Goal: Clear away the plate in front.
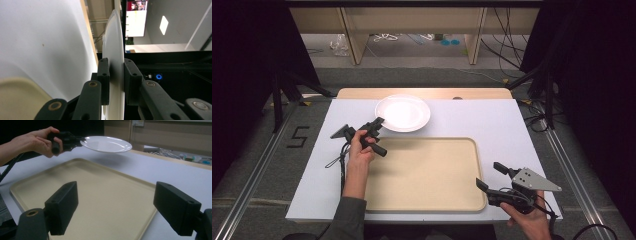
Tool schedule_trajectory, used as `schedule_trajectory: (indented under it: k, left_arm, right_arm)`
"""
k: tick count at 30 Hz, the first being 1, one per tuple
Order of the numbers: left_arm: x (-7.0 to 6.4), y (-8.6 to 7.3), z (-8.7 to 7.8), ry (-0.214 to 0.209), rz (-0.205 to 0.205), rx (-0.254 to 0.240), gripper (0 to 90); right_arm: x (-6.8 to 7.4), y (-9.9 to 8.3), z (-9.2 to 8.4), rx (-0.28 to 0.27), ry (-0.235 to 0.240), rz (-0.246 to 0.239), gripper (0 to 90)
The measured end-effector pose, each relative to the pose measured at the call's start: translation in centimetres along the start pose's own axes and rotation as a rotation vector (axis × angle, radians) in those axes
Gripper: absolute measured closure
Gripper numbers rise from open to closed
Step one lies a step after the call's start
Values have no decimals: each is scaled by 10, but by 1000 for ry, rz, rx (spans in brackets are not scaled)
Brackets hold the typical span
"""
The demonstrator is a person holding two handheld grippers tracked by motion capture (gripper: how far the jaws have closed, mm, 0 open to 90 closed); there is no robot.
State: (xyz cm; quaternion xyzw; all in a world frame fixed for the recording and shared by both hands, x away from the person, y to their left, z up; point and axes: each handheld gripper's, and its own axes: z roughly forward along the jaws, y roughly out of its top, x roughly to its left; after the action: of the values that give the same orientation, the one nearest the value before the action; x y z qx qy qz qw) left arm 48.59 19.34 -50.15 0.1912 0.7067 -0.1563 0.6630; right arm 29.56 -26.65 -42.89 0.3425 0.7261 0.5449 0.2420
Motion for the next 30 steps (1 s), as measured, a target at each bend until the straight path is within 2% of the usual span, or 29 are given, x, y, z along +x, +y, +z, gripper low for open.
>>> schedule_trajectory:
  k: [1,4,6,7,8,10,11,12,15,18,19,22,26,27,29,30]
  left_arm:
    - [-2,-2,-4,10,4,7,769]
    - [-2,-6,-15,-16,17,9,765]
    - [-1,-9,-22,-22,3,1,764]
    - [0,-11,-27,-23,19,10,764]
    - [0,-13,-30,-26,1,4,763]
    - [1,-17,-38,-27,0,13,763]
    - [1,-20,-42,-43,-19,-2,763]
    - [3,-22,-47,-63,-15,0,760]
    - [6,-31,-60,-83,-19,0,760]
    - [10,-40,-72,-86,-25,3,759]
    - [12,-43,-76,-92,-25,14,757]
    - [15,-51,-86,-84,-25,24,754]
    - [17,-59,-95,-82,-21,35,749]
    - [18,-60,-96,-82,-3,35,749]
    - [18,-65,-100,-77,-16,42,749]
    - [19,-68,-101,-78,-9,43,748]
  right_arm:
    - [1,0,0,3,0,2,208]
    - [0,0,-1,6,-2,0,208]
    - [0,0,-1,3,-2,0,208]
    - [0,0,-1,3,-2,0,208]
    - [1,0,0,-11,2,7,208]
    - [0,0,0,-15,-1,3,208]
    - [0,0,1,-16,-1,2,208]
    - [0,0,1,-14,-1,2,208]
    - [0,0,1,-15,-2,2,208]
    - [0,0,-1,8,-7,0,208]
    - [1,0,1,-13,-5,3,208]
    - [0,0,0,-3,-5,0,208]
    - [0,0,1,-16,-3,1,208]
    - [0,0,1,-13,-4,0,208]
    - [0,1,-1,9,-9,-2,208]
    - [0,0,1,-14,-7,1,208]
